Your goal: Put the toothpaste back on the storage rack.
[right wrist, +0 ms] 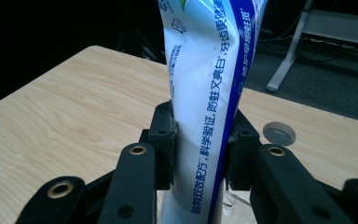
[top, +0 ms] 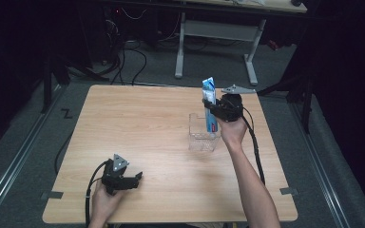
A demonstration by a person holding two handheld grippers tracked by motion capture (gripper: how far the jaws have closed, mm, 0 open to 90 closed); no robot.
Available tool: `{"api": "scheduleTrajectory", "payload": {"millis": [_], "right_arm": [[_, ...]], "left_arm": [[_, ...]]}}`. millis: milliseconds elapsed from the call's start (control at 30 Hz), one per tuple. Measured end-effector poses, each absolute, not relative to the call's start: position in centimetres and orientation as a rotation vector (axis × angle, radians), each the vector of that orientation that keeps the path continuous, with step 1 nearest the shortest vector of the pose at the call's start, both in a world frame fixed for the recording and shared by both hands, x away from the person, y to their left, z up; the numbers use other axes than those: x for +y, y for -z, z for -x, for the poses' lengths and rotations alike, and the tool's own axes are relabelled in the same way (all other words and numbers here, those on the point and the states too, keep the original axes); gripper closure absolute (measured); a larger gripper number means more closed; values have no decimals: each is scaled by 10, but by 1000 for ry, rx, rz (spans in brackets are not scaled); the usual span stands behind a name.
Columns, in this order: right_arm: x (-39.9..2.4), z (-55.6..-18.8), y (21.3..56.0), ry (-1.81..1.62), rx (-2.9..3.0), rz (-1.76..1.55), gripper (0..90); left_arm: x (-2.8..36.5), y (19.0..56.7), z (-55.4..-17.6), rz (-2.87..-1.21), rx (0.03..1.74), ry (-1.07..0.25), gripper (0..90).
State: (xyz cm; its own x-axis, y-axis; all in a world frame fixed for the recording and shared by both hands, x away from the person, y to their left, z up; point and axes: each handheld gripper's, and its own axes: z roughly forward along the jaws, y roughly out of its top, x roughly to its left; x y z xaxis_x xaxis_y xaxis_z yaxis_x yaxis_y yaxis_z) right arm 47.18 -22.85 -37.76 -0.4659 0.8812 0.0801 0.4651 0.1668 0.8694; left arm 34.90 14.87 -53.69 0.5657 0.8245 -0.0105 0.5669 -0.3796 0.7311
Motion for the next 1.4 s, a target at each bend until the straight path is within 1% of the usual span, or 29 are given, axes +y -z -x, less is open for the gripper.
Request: {"api": "scheduleTrajectory", "payload": {"millis": [700, 1400], "right_arm": [[-233, -473, 397, -1212, 2026, -1324, 693], [-236, -465, 411, -1206, 2053, -1340, 691]], "left_arm": [[149, 537, -349, -2093, 1110, -469, 165], [149, 537, -349, -2093, 1110, -468, 166]]}}
